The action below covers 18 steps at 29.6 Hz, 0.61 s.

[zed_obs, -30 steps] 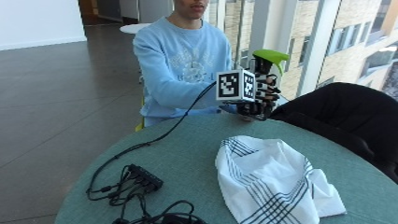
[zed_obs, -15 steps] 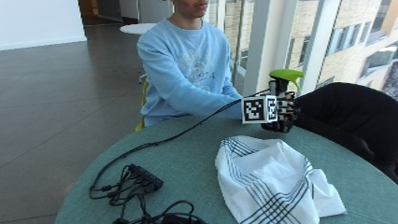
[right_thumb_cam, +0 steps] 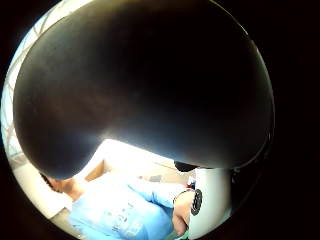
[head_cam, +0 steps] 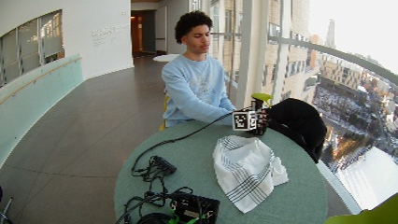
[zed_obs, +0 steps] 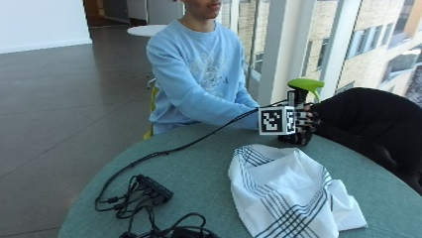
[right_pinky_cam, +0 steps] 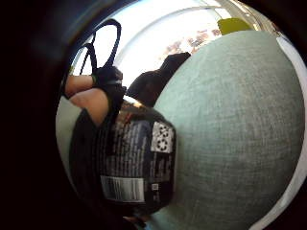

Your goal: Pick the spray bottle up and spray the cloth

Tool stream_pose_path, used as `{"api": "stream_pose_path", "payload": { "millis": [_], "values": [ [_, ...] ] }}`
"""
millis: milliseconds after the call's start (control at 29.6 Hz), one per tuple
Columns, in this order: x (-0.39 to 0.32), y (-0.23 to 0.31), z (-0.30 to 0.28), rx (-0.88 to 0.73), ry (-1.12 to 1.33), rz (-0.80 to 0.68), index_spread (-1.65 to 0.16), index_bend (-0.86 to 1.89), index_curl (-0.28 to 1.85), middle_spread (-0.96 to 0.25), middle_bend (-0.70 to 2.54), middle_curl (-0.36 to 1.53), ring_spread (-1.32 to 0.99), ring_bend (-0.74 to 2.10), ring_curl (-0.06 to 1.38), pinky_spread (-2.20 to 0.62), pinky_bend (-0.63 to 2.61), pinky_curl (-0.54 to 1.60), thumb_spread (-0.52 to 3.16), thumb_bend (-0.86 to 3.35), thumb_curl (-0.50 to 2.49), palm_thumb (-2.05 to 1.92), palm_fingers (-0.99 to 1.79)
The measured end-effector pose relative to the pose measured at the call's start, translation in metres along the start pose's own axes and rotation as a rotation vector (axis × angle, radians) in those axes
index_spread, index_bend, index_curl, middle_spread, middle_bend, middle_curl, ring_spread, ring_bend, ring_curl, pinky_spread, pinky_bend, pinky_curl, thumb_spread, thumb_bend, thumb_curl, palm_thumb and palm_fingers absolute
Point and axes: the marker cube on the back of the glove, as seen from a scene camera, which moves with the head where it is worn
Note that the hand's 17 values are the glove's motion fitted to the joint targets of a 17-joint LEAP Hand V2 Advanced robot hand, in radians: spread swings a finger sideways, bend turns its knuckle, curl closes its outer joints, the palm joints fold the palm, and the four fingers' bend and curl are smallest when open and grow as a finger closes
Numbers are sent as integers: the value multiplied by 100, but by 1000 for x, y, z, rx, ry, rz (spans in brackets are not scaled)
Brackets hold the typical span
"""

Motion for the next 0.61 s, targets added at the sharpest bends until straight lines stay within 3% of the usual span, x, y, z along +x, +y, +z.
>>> {"api": "stream_pose_path", "payload": {
  "millis": [371, 607],
  "values": [
    [-34, 36, -52, 45, 82, 4, -28, 4, 38, -9, 31, 46, -7, 40, 37, 16, 23, 29, 95, -4, 55, 79, 83],
    [-49, 123, -139, 2, 373, 66, -30, 8, 32, -8, 30, 45, -7, 40, 36, 16, 24, 30, 100, -3, 50, 76, 81]
  ]
}}
